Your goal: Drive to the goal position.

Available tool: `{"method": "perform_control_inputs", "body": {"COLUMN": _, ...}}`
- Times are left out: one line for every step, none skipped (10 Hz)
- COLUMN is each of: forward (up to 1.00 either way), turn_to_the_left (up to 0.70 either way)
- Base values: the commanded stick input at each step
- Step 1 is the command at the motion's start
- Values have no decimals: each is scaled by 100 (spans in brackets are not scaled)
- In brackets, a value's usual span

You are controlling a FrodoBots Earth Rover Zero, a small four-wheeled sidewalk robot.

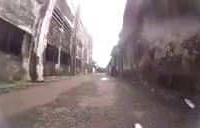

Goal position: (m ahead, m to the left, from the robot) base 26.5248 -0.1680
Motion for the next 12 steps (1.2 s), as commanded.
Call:
{"method": "perform_control_inputs", "body": {"forward": 70, "turn_to_the_left": 0}}
{"method": "perform_control_inputs", "body": {"forward": 70, "turn_to_the_left": 0}}
{"method": "perform_control_inputs", "body": {"forward": 70, "turn_to_the_left": 0}}
{"method": "perform_control_inputs", "body": {"forward": 70, "turn_to_the_left": 0}}
{"method": "perform_control_inputs", "body": {"forward": 70, "turn_to_the_left": 0}}
{"method": "perform_control_inputs", "body": {"forward": 70, "turn_to_the_left": 0}}
{"method": "perform_control_inputs", "body": {"forward": 70, "turn_to_the_left": 0}}
{"method": "perform_control_inputs", "body": {"forward": 70, "turn_to_the_left": 0}}
{"method": "perform_control_inputs", "body": {"forward": 70, "turn_to_the_left": 0}}
{"method": "perform_control_inputs", "body": {"forward": 70, "turn_to_the_left": 0}}
{"method": "perform_control_inputs", "body": {"forward": 70, "turn_to_the_left": 0}}
{"method": "perform_control_inputs", "body": {"forward": 70, "turn_to_the_left": 0}}
